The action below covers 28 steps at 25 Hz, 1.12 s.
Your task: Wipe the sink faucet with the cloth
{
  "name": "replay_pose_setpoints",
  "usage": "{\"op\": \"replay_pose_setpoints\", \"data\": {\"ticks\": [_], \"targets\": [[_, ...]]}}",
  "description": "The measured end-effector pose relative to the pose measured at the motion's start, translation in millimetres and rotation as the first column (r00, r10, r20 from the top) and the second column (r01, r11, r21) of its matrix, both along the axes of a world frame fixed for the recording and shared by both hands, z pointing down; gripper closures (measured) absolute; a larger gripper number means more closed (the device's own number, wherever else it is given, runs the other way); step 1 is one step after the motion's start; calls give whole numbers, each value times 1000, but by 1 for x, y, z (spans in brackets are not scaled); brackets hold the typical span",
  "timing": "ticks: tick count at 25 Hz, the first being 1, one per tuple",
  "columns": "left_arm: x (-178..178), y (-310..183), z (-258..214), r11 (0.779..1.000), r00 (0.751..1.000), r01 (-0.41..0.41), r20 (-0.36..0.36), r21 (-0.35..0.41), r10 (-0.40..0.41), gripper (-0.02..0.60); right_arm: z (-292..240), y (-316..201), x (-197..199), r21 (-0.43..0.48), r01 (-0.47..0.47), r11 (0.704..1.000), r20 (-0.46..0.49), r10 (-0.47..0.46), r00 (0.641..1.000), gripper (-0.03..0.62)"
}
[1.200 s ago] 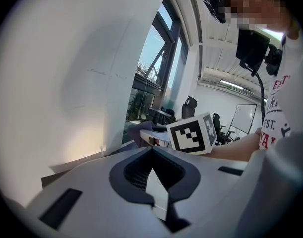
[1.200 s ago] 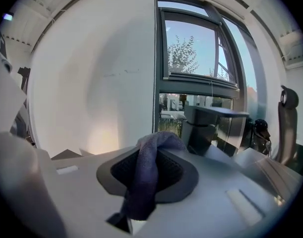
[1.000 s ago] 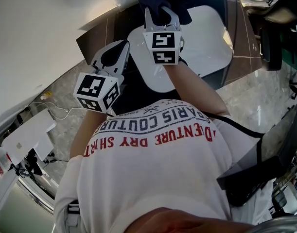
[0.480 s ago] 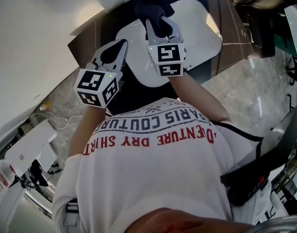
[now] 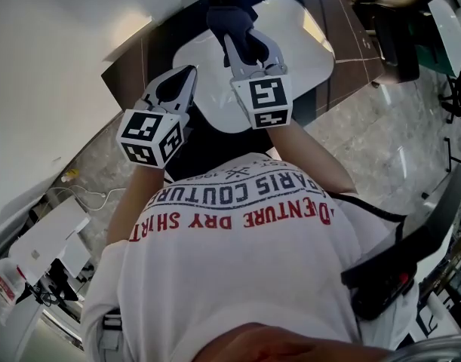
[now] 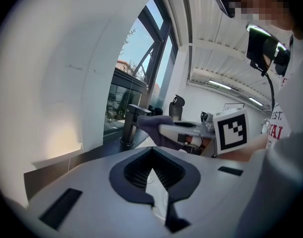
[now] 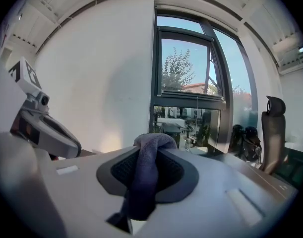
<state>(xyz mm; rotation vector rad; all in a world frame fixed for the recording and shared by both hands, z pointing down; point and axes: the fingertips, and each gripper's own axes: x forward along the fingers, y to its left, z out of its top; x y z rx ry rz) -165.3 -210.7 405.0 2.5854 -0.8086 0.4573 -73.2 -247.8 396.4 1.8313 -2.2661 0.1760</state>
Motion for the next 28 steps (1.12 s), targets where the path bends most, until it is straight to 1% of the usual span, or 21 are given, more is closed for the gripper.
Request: {"op": "replay_pose_setpoints", "data": {"ticks": [2, 5, 7, 10, 11, 13, 17, 20, 22, 28], "targets": [[-1, 0, -5, 1000, 1000, 2, -5, 6, -2, 580, -24, -3, 1, 51, 13, 999, 0, -13, 1000, 525], [-3, -1, -12, 1000, 1000, 1, -7, 14, -1, 580, -62, -16, 4, 127, 34, 991, -29, -31, 999, 525], [-5, -5, -16, 1000, 1000, 2, -7, 20, -2, 581, -80, -32, 8, 157, 44, 987, -39, -38, 999, 525], [-7, -12, -21, 1000, 1000, 11, -10, 27, -10, 580, -96, -61, 17, 179, 44, 983, -40, -37, 999, 525], [-7, -14, -23, 999, 1000, 15, -12, 29, -15, 581, -98, -72, 20, 177, 46, 983, -42, -39, 998, 525], [-8, -17, -25, 999, 1000, 25, -13, 31, -24, 580, -98, -92, 24, 142, 54, 988, -38, -50, 998, 525], [-8, -22, -24, 999, 999, 38, -13, 26, -38, 581, -79, -121, 27, 30, 67, 997, -61, -65, 996, 525], [-8, -25, -22, 999, 999, 47, -10, 21, -46, 580, -59, -128, 28, -40, 61, 997, -85, -64, 994, 525], [-9, -25, -21, 998, 999, 52, -10, 21, -52, 580, -51, -128, 29, -60, 57, 997, -90, -62, 994, 525], [-10, -23, -22, 998, 999, 52, -14, 20, -52, 580, -45, -122, 34, -68, 49, 996, -66, -53, 996, 525]]}}
